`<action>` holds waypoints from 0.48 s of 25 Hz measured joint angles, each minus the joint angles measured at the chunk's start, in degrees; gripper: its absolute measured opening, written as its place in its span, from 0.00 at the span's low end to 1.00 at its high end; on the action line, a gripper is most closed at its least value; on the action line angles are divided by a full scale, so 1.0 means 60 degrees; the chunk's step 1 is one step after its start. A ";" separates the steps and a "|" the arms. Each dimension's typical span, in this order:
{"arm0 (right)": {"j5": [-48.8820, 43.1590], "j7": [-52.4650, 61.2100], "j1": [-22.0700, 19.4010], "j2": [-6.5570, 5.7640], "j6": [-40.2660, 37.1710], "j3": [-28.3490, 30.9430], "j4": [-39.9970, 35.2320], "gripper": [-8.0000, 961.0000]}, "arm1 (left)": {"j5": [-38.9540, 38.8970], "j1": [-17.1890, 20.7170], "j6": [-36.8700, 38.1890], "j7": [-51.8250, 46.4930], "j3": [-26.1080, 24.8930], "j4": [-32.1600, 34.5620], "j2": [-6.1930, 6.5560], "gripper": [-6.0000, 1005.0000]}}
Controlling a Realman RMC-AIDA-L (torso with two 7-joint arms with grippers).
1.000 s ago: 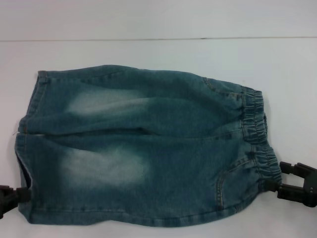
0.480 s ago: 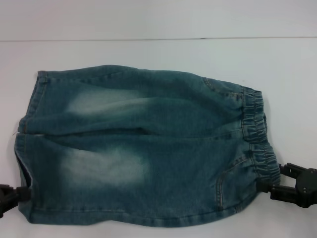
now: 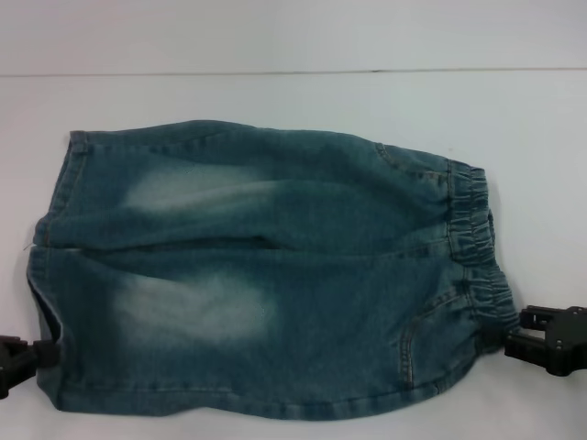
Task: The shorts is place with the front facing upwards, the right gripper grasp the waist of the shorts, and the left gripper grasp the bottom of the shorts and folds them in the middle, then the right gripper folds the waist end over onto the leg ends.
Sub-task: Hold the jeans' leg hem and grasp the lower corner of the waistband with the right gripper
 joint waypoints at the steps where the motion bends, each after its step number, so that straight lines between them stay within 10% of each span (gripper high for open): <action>1: -0.0013 -0.0012 0.0029 0.0013 -0.0026 -0.0002 -0.0013 0.65 | -0.0026 -0.0001 0.0016 0.0000 -0.0002 0.0013 0.0000 0.02; 4: -0.0022 -0.0021 0.0097 0.0009 -0.0228 -0.0006 -0.0023 0.54 | -0.0051 -0.0002 0.0032 0.0000 -0.0011 0.0025 0.0000 0.02; 6: -0.0024 -0.0028 0.0116 -0.0010 -0.0355 -0.0008 -0.0025 0.29 | -0.0086 -0.0002 0.0030 0.0000 -0.0015 0.0028 0.0000 0.02; 12: -0.0028 -0.0041 0.0124 -0.0052 -0.0492 -0.0037 -0.0026 0.18 | -0.0155 -0.0003 0.0003 0.0000 -0.0006 0.0013 0.0000 0.02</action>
